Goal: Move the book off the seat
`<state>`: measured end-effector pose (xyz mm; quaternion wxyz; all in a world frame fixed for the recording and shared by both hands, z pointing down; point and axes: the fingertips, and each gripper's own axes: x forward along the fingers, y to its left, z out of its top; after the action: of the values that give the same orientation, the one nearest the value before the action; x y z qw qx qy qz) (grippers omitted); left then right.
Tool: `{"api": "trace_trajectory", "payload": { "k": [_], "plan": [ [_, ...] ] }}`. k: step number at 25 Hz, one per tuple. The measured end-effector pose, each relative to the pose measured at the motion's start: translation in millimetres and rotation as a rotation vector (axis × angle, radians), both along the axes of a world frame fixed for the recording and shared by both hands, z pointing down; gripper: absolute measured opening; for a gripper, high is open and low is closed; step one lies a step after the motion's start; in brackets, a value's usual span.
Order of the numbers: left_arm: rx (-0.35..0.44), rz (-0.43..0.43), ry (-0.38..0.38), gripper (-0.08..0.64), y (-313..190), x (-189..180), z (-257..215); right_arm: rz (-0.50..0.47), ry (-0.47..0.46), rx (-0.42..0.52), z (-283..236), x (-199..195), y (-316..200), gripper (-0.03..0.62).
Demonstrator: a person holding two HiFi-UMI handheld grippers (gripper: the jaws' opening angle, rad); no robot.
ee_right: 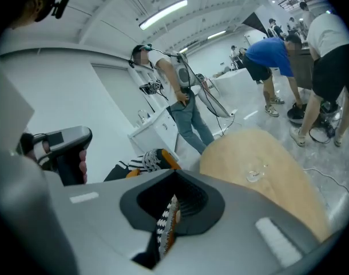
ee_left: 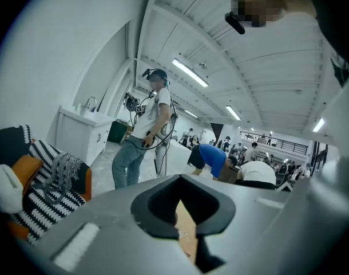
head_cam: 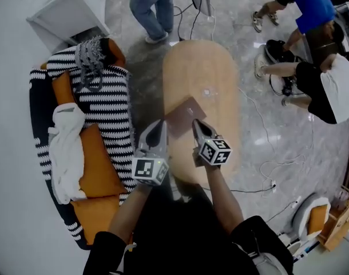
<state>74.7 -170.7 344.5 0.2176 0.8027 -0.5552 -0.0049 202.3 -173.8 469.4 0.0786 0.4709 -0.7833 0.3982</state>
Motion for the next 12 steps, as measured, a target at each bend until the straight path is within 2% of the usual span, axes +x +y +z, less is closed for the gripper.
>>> {"api": "trace_trajectory", "payload": {
  "k": [4, 12],
  "plan": [
    [0.03, -0.021, -0.002, 0.006, 15.0, 6.5, -28.7, -0.019, -0.007, 0.095, -52.0, -5.6, 10.2, 0.009],
    [0.11, -0.067, -0.017, 0.006, 51.0, 13.2, -59.2, -0.049, -0.011, 0.261, -122.6, -0.2, 33.5, 0.009]
  ]
}}
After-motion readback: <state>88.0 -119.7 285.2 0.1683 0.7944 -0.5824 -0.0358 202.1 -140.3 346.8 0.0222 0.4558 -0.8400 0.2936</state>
